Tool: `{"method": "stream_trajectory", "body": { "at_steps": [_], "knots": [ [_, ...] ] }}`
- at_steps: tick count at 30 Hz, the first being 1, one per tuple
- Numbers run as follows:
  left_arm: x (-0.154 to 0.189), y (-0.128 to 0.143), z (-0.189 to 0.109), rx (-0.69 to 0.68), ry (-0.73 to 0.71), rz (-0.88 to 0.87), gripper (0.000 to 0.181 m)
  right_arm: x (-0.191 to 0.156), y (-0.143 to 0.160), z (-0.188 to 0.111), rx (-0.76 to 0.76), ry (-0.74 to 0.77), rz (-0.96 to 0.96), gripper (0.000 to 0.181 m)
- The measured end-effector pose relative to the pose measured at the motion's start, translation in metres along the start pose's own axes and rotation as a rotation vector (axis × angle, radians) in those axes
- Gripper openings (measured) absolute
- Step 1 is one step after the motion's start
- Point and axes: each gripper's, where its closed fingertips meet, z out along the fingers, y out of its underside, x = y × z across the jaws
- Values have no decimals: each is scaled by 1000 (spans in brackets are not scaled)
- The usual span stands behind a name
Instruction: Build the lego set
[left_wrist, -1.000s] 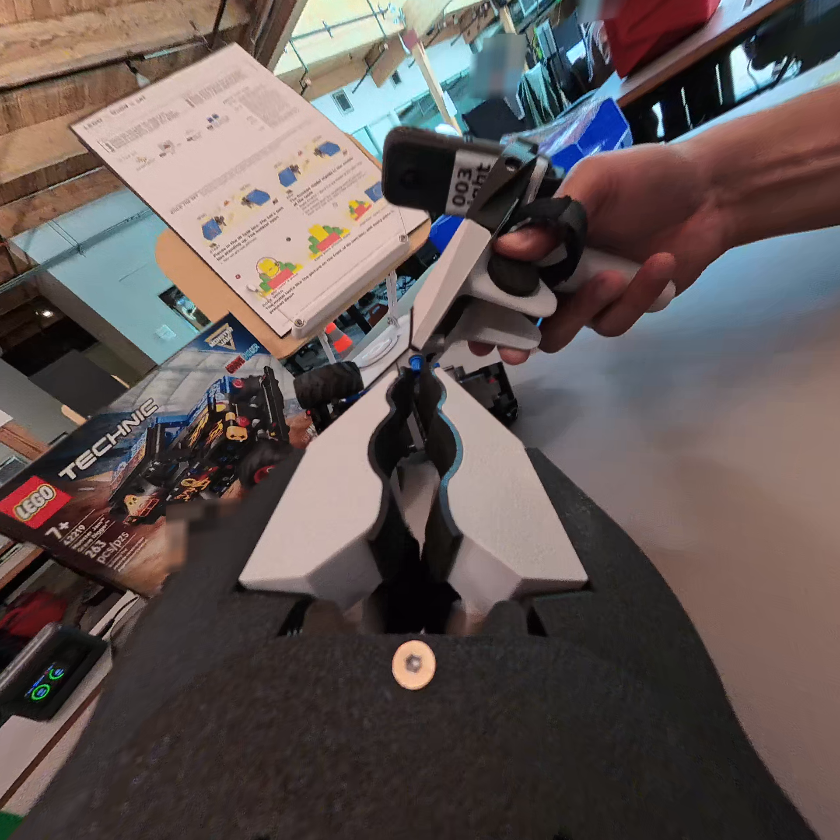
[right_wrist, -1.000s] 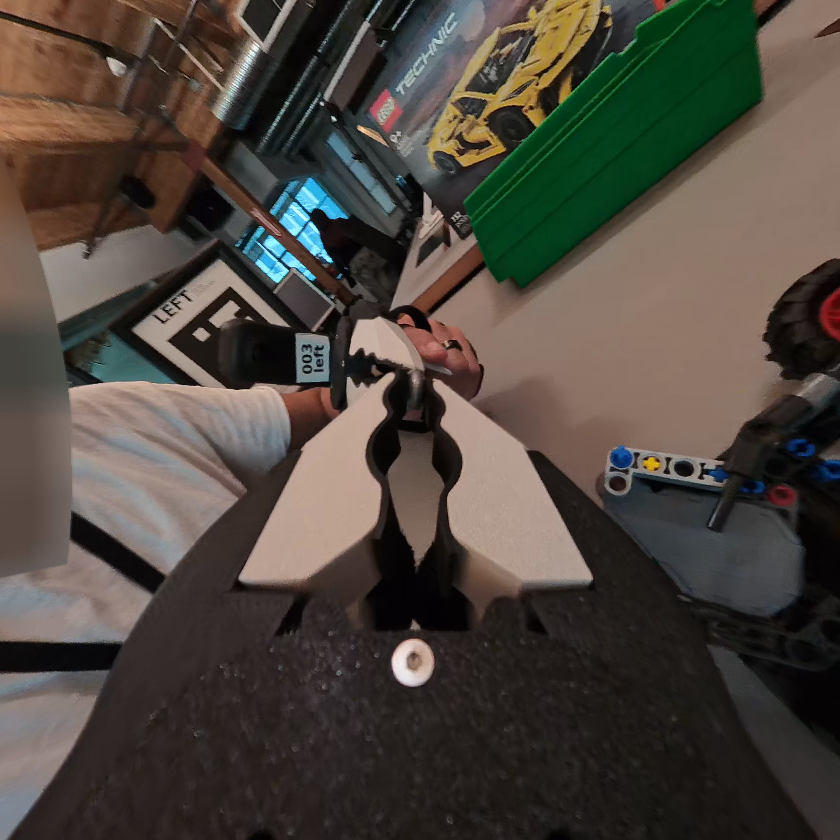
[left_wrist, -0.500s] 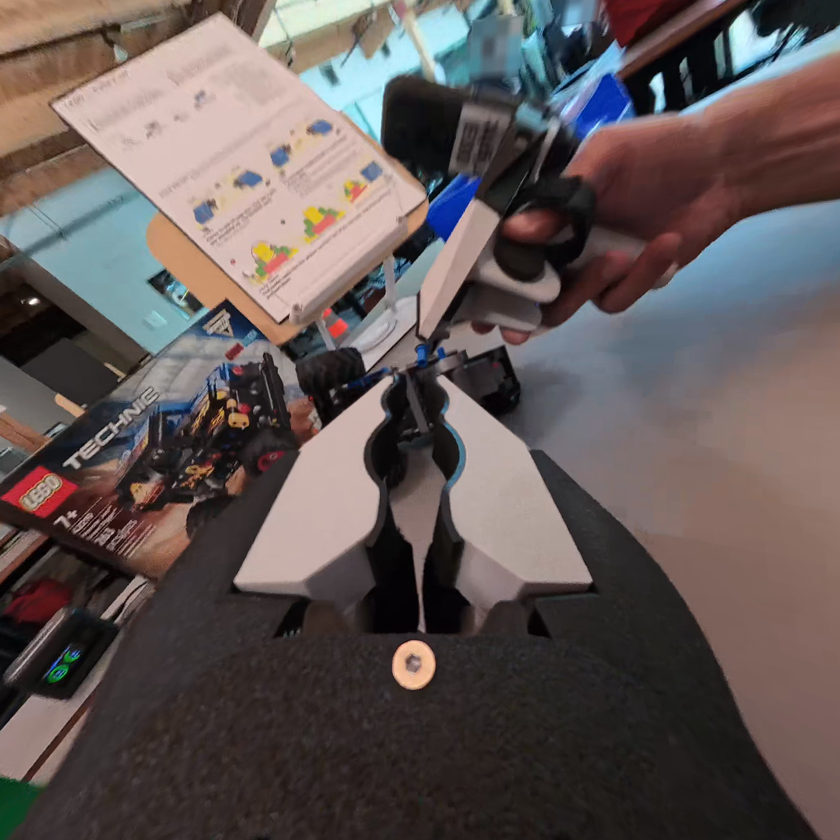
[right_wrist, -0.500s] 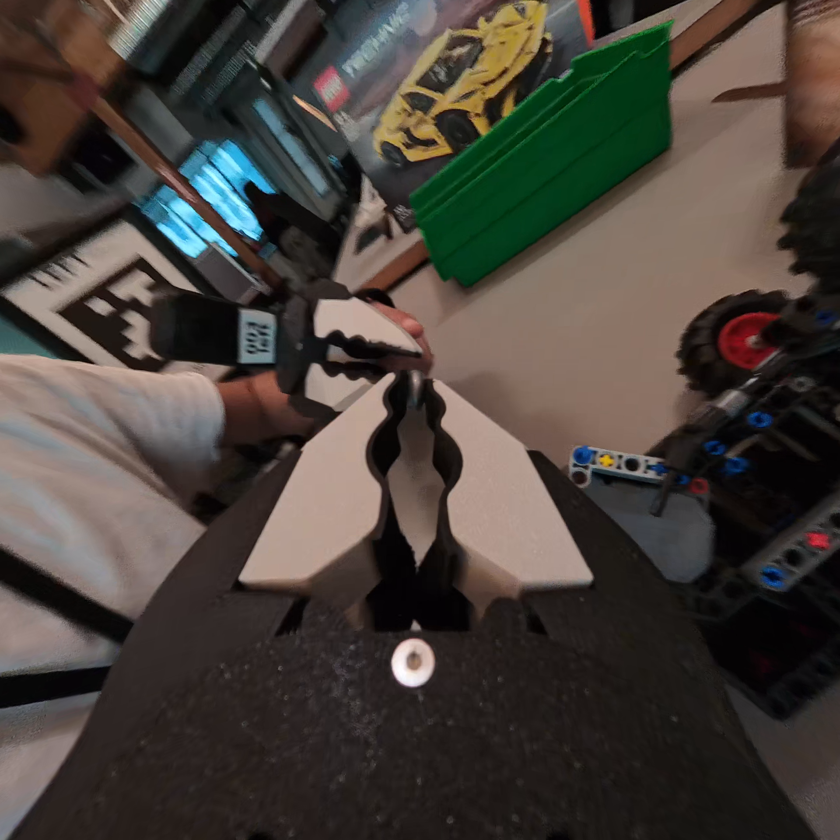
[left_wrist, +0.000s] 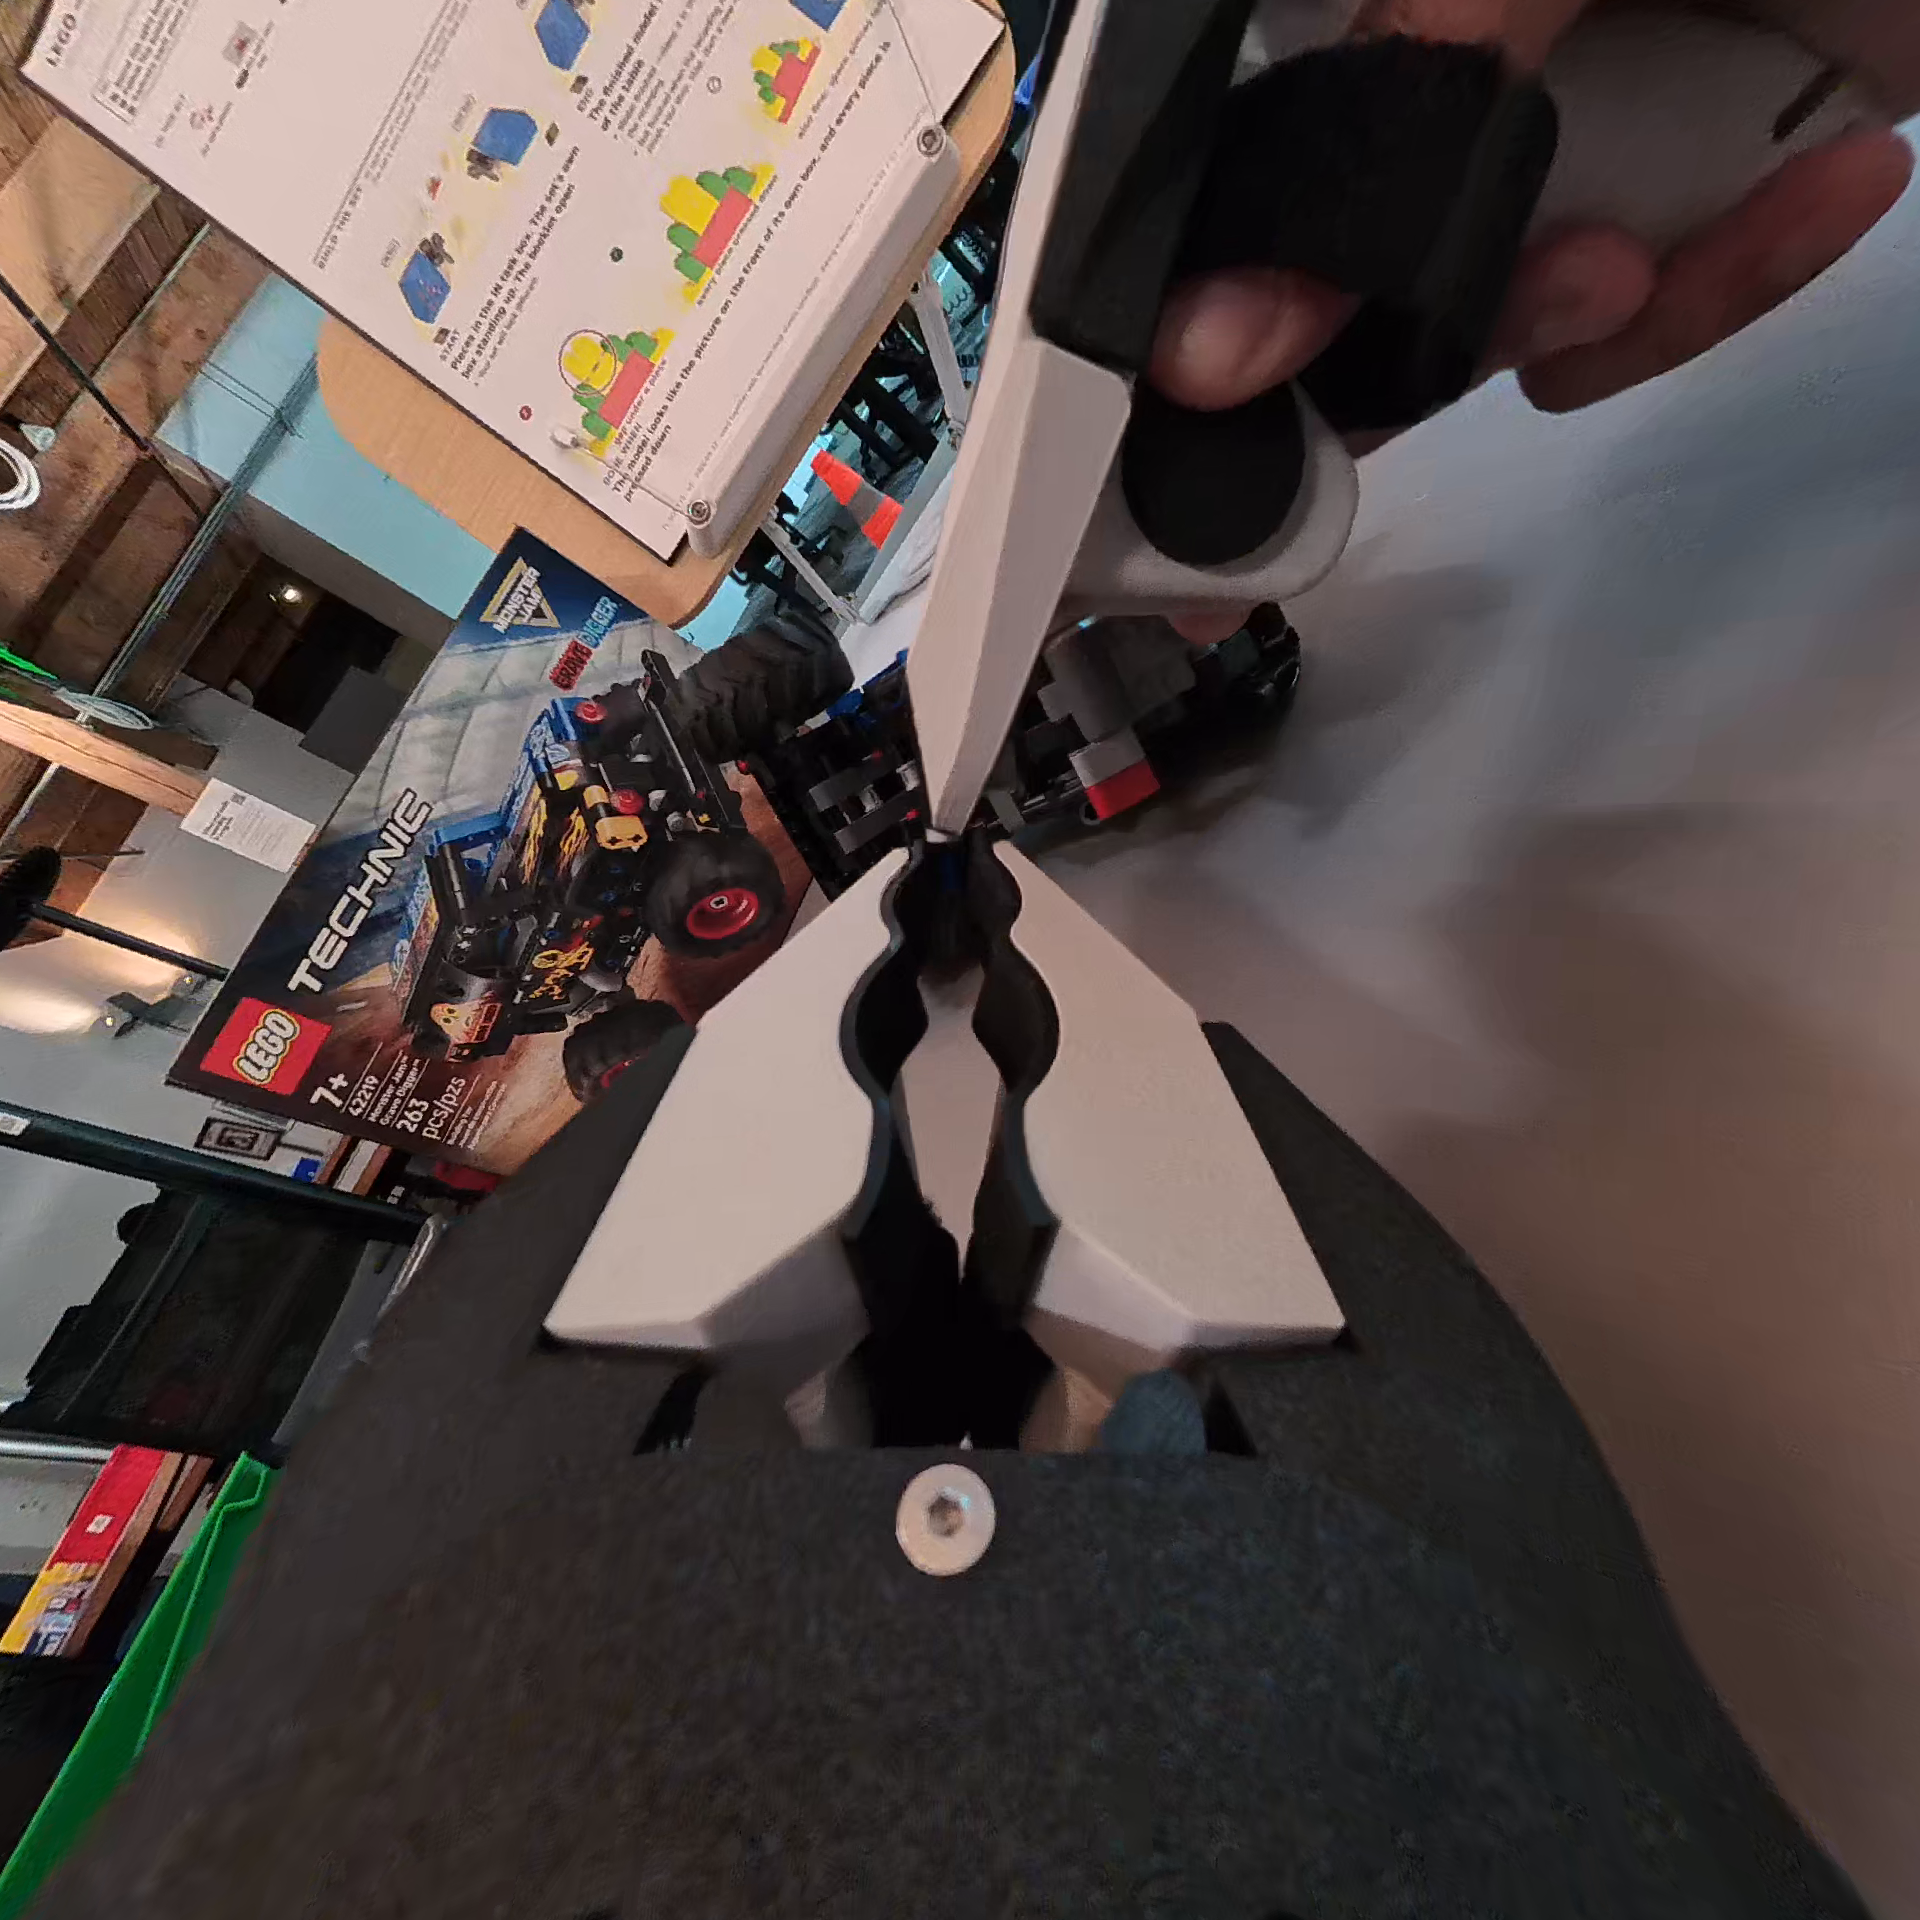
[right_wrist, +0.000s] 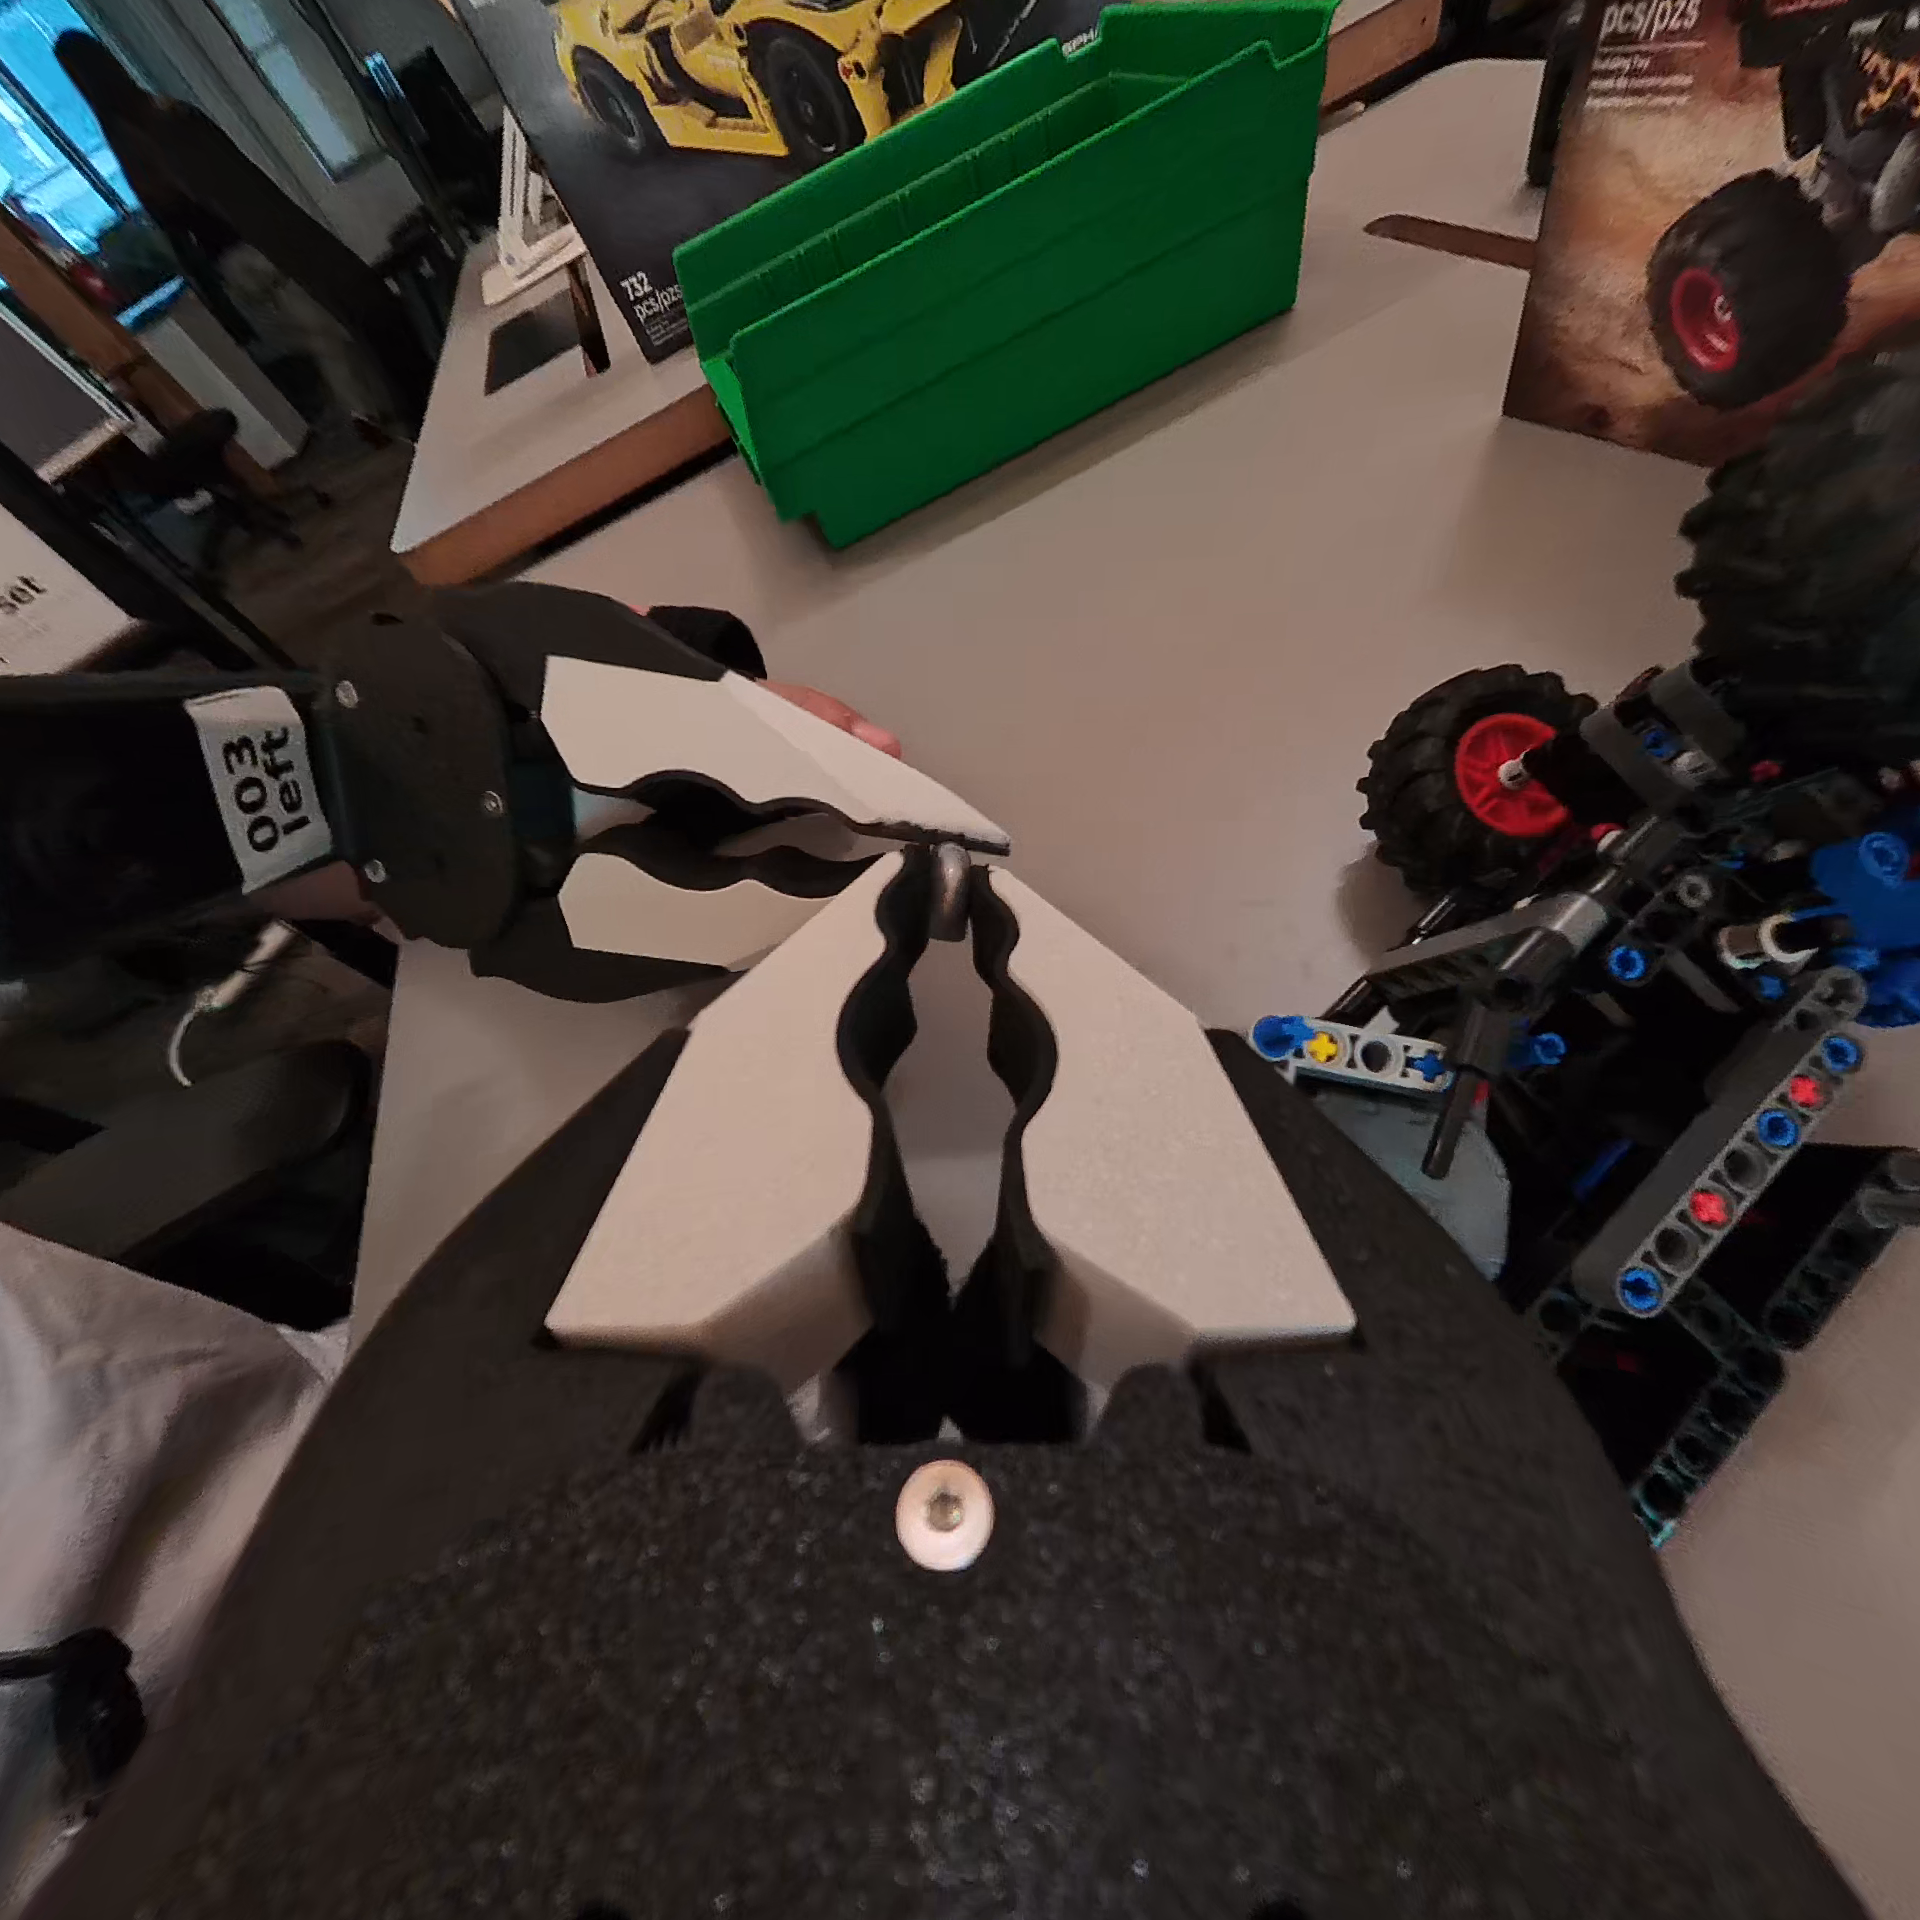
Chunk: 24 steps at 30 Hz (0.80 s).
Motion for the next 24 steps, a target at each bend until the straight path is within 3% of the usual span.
{"method": "stream_trajectory", "body": {
  "at_steps": [15,24],
  "knots": [
    [-2,-5,-5,48,2,-14,5,-6,-3,-5,13,-67,37,7],
    [2,-6,-4,61,115,-244,4,-3,-4,-7,4,-6,-59,7]
  ]
}}
